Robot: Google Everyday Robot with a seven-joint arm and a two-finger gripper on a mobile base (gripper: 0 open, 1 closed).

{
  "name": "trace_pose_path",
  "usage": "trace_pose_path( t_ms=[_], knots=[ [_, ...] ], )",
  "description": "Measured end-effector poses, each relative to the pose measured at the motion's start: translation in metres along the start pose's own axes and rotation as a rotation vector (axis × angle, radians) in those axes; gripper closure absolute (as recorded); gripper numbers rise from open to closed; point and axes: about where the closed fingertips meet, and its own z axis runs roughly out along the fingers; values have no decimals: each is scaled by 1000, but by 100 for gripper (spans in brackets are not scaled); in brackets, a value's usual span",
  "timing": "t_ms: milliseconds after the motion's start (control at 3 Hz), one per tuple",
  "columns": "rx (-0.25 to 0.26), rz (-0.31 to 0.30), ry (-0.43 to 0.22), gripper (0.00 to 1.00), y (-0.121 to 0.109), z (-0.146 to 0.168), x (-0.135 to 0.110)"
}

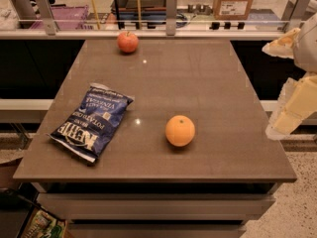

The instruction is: Move orange near apple

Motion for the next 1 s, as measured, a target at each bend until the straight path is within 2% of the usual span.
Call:
trace_pose_path(
  t_ms=[667, 1000],
  knots=[
    [-77, 40, -211, 0, 17, 37, -11],
    [-94, 43, -314, 0, 19, 56, -20]
  ],
)
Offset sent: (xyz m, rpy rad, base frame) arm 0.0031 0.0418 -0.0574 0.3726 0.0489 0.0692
